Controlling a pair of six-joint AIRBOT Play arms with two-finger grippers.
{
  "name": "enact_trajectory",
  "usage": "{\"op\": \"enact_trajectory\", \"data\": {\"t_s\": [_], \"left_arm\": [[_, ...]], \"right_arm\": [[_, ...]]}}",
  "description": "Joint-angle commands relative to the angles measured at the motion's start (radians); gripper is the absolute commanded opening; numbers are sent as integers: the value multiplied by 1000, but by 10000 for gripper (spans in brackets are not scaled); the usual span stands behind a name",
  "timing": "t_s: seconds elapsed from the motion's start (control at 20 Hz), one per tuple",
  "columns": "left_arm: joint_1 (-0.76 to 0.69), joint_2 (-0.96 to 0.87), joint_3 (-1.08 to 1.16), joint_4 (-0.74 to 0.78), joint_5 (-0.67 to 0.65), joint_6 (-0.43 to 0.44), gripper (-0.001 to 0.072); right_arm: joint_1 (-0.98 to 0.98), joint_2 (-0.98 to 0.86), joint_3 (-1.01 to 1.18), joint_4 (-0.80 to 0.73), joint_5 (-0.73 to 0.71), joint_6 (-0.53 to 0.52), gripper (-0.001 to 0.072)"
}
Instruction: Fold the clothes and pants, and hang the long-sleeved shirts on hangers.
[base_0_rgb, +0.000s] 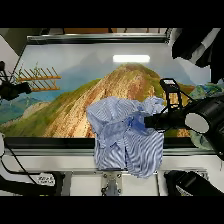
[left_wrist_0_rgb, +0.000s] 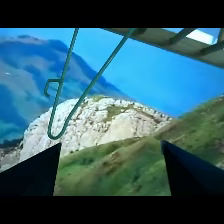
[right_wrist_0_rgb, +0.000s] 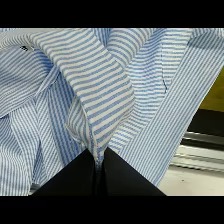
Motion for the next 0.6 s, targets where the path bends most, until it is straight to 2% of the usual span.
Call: {"op": "enact_trajectory", "data": {"t_s": [0.0,0.25,0.55], "left_arm": [[-54,-119,5,162,89,2,720],[-62,-179,6,266,169,-11,720],[-40,-256,118,264,128,-17,720]], "right_arm": [[1,1,0,0,0,0,17],[1,1,0,0,0,0,17],[1,1,0,0,0,0,17]]}}
